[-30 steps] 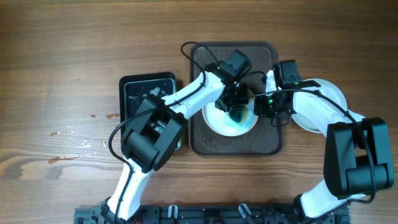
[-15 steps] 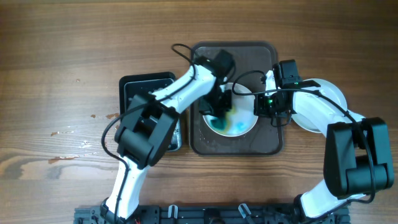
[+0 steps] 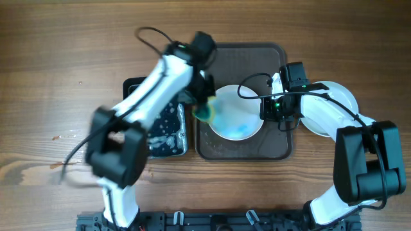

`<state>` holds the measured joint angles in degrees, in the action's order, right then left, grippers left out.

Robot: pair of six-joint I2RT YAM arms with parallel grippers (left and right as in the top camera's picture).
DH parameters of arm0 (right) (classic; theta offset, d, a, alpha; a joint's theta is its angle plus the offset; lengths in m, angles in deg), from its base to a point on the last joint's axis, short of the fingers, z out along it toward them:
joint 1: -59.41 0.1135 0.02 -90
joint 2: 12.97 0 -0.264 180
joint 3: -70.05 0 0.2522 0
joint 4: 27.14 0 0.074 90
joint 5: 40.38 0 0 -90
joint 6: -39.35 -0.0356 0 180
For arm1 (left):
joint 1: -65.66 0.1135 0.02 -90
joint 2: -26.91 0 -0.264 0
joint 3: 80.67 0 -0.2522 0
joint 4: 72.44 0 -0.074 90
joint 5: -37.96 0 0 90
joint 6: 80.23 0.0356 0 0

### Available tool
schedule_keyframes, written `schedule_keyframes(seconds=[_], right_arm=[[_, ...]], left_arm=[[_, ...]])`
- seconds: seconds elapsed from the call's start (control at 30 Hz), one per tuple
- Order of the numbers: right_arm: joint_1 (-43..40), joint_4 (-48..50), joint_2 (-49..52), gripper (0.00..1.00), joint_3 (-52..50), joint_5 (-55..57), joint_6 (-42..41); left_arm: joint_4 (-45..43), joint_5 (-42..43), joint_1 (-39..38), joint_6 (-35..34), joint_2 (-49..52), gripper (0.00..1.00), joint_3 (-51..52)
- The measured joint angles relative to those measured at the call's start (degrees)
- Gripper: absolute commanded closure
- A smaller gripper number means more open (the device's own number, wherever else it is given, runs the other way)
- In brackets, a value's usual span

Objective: Clean dirty plates on tray and stack at the side
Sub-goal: 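Scrub the blue stain with the sponge while right gripper holds plate, then return the sponge to the black tray with the left gripper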

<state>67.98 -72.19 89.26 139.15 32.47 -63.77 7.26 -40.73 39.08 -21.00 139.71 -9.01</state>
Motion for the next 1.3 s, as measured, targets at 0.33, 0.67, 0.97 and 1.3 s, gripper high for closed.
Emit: schedule_keyframes(seconds=[0.33, 0.67, 0.97, 1.3], right_arm=[[-0.02, 0.37, 0.00, 0.96, 0.00, 0.02, 0.00], [-0.46, -6.58, 0.04, 0.96, 1.77, 0.92, -0.02], [-0.46, -21.68, -8.15, 0.96, 12.83, 2.86, 0.04], [14.67, -26.95, -9.01, 0.96, 26.99, 8.70, -0.44]], left_arm=[[7.63, -14.05, 9.86, -0.17, -11.30, 0.96, 3.56], [-10.40, -14.64, 14.75, -0.61, -9.46, 0.88, 28.65], [-7.98, -12.24, 16.06, -0.90, -17.25, 0.00, 25.68], [-7.63, -11.82, 18.95, -1.25, -38.05, 0.00, 21.33]])
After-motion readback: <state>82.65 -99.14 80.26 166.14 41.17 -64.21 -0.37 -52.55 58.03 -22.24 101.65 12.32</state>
